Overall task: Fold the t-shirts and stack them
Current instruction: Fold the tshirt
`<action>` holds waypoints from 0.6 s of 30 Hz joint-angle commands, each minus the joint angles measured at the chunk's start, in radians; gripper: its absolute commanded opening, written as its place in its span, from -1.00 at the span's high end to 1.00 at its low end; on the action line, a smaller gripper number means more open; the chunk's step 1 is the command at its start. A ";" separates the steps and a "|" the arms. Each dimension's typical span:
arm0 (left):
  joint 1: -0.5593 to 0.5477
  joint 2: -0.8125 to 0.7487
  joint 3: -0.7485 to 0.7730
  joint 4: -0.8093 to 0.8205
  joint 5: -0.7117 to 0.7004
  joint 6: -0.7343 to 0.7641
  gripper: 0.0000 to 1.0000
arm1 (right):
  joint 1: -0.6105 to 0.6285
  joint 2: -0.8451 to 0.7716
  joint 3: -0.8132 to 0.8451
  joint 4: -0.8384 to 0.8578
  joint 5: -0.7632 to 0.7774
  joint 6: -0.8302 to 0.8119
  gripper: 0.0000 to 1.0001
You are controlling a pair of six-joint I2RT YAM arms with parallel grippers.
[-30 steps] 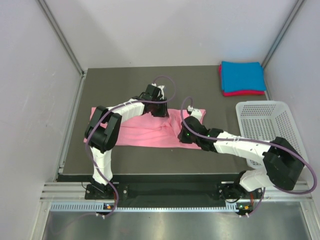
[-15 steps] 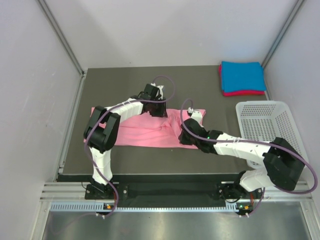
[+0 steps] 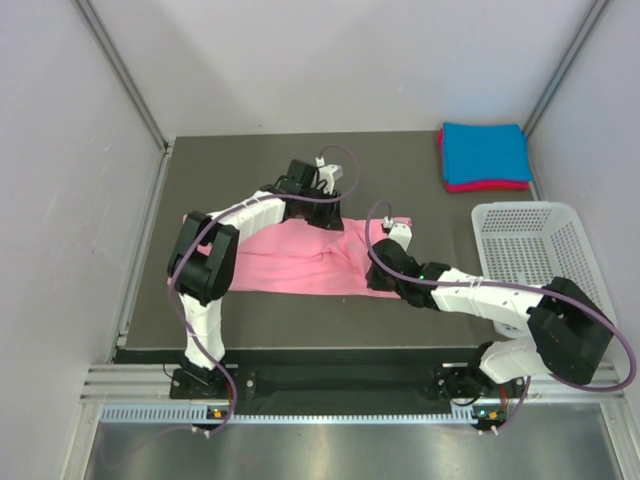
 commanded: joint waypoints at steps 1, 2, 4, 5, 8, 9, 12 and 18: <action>0.001 0.035 0.054 0.018 0.114 0.068 0.20 | -0.022 -0.033 -0.001 0.048 -0.003 -0.025 1.00; 0.001 0.042 0.057 0.027 0.133 0.068 0.18 | -0.024 -0.032 -0.001 0.053 -0.008 -0.024 1.00; 0.001 0.068 0.077 0.024 0.165 0.074 0.17 | -0.024 -0.023 -0.001 0.058 -0.017 -0.025 1.00; 0.001 0.077 0.085 0.016 0.168 0.077 0.15 | -0.027 -0.021 -0.003 0.062 -0.021 -0.025 1.00; 0.001 0.111 0.108 0.003 0.179 0.090 0.13 | -0.027 -0.015 -0.006 0.068 -0.026 -0.024 1.00; 0.001 0.117 0.117 -0.002 0.174 0.091 0.12 | -0.028 -0.015 -0.006 0.068 -0.024 -0.024 1.00; 0.000 0.138 0.130 0.001 0.174 0.097 0.11 | -0.027 -0.012 -0.006 0.070 -0.026 -0.024 1.00; -0.003 0.171 0.148 0.018 0.205 0.097 0.11 | -0.030 -0.009 -0.007 0.072 -0.029 -0.024 1.00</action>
